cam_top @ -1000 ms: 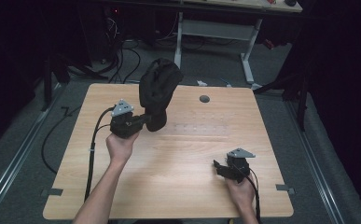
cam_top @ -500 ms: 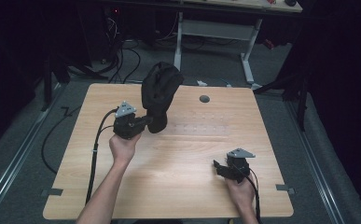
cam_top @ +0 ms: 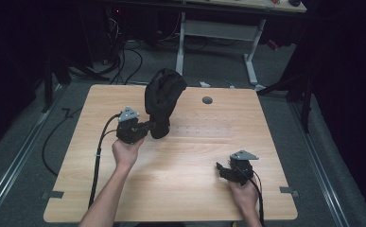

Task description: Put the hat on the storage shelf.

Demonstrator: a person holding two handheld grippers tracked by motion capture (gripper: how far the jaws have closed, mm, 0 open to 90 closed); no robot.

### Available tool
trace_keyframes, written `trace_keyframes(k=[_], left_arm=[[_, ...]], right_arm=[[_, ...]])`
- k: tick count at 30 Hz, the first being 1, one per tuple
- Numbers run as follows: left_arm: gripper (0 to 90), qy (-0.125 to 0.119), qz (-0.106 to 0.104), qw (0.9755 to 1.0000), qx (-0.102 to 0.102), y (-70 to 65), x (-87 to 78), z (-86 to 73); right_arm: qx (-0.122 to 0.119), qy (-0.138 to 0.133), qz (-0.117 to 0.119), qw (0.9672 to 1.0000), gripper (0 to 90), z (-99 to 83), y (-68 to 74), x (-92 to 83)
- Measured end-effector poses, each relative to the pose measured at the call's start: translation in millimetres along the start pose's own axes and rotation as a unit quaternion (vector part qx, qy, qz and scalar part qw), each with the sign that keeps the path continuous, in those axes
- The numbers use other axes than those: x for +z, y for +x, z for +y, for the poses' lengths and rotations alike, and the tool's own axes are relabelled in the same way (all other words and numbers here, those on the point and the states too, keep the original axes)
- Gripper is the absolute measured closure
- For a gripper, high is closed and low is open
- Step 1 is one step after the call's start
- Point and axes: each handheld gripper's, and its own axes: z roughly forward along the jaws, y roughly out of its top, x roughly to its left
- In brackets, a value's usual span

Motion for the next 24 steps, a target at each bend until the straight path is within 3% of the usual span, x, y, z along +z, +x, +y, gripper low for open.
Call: trace_keyframes(k=[9, 24], left_arm=[[83.0, 0.003, -0.002, 1.0, -0.006, 1.2, -2.2, -2.4], [47.6, 0.016, 0.005, 0.9998, -0.013, 0.2, -10.6, -0.3]], right_arm=[[0.0, 0.0, 0.0, 1.0, 34.5, 0.0, 0.0, 0.0], [0.0, 0.0, 0.0, 1.0, 34.5, 0.0, 0.0, 0.0]])
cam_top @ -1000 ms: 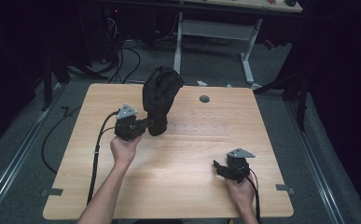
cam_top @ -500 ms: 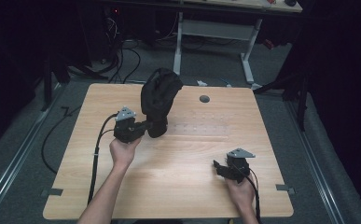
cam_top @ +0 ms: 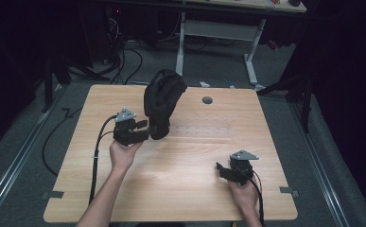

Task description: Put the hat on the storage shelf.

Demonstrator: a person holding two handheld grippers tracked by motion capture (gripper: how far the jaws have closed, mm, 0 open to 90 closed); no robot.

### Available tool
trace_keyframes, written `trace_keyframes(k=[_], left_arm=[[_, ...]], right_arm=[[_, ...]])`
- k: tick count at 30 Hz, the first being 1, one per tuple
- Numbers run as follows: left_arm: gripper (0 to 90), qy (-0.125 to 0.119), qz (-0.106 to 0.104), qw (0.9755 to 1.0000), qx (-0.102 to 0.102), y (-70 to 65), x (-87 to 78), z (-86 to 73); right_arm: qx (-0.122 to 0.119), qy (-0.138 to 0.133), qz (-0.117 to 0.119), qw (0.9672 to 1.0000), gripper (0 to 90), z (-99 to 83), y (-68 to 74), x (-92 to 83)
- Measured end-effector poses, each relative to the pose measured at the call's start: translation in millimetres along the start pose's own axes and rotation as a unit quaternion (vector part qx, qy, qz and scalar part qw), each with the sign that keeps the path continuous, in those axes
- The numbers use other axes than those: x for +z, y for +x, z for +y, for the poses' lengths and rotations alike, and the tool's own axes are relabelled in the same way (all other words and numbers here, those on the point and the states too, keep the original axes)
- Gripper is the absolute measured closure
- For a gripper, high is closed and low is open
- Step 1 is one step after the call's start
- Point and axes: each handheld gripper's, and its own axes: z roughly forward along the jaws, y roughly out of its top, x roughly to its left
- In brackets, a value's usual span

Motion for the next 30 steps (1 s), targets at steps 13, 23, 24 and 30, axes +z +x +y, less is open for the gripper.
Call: trace_keyframes(k=[13, 23, 24, 30], left_arm=[[40.6, 0.005, -0.006, 1.0, -0.003, -2.6, -13.6, 0.9], [38.4, 0.003, -0.008, 0.9999, -0.014, -1.9, -29.3, -3.6], [38.2, 0.002, -0.008, 0.9999, -0.015, -2.0, -30.9, -4.4], [37.6, 0.0, -0.011, 0.9997, -0.02, -2.0, -40.3, -8.8]], right_arm=[[0.0, 0.0, 0.0, 1.0, 34.5, 0.0, 0.0, 0.0], [0.0, 0.0, 0.0, 1.0, 34.5, 0.0, 0.0, 0.0], [0.0, 0.0, 0.0, 1.0, 34.5, 0.0, -0.1, 0.0], [0.0, 0.0, 0.0, 1.0, 34.5, 0.0, -0.1, 0.0]])
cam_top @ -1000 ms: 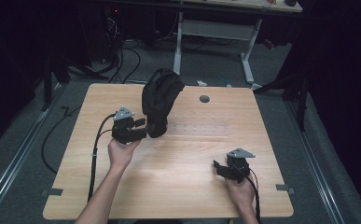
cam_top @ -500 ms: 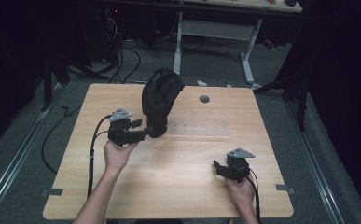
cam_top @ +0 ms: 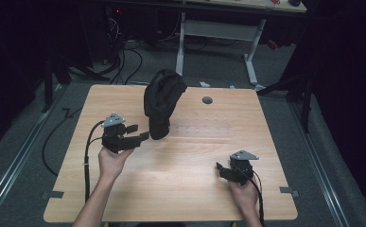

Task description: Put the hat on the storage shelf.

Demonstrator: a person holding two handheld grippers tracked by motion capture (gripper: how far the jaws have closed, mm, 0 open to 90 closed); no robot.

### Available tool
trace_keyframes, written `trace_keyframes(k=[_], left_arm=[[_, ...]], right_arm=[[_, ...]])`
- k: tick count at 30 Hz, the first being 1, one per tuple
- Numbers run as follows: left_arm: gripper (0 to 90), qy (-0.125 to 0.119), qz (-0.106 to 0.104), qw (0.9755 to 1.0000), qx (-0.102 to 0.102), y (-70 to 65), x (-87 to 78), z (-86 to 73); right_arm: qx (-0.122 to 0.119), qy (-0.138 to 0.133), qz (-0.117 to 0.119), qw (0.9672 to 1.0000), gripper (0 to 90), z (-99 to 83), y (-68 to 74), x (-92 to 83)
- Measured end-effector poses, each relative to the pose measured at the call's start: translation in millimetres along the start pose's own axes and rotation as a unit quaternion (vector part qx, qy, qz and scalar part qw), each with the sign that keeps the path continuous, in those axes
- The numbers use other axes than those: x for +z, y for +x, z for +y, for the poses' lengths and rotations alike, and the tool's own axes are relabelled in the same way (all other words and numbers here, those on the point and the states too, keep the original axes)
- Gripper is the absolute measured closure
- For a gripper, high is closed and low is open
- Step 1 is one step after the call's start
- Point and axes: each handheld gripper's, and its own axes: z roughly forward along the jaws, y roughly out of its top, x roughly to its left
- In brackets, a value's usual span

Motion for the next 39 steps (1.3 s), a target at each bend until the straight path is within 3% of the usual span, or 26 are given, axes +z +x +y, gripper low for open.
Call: trace_keyframes(k=[22, 39], left_arm=[[36.1, 0.0, 0.001, 0.9997, -0.025, 4.1, -24.4, -25.9], [35.0, 0.009, 0.01, 0.9993, -0.036, 5.0, -32.5, -47.7]], right_arm=[[0.0, 0.0, 0.0, 1.0, 34.5, 0.0, 0.1, 0.0], [0.001, 0.0, 0.0, 1.0, 34.5, 0.0, 0.1, -0.1]])
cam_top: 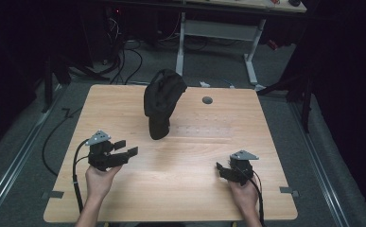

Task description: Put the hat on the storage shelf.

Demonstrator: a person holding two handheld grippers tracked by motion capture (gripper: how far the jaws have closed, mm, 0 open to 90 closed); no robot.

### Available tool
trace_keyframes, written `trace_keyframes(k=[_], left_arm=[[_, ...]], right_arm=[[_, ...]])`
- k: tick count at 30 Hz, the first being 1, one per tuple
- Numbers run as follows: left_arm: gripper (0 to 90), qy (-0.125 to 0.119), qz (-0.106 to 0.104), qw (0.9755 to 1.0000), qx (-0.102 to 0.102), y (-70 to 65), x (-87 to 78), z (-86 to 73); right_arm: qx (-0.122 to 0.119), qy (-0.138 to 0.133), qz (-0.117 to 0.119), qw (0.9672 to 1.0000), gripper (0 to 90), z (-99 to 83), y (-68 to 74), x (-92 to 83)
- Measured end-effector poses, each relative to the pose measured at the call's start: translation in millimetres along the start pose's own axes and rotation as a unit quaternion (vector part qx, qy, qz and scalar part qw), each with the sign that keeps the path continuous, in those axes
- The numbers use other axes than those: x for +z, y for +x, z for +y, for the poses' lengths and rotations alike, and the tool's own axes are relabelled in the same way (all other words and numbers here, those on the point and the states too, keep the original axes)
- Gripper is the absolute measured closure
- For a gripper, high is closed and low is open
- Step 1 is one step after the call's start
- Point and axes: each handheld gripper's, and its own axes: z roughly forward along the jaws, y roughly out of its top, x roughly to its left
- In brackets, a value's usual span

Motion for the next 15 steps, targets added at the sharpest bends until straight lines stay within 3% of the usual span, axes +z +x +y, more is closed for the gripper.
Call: trace_keyframes(k=[15], left_arm=[[34.4, 0.015, 0.01, 0.9998, -0.011, 2.4, 2.8, -21.4]], right_arm=[[0.0, 0.0, 0.0, 1.0, 34.6, 0.0, 0.0, 0.0]])
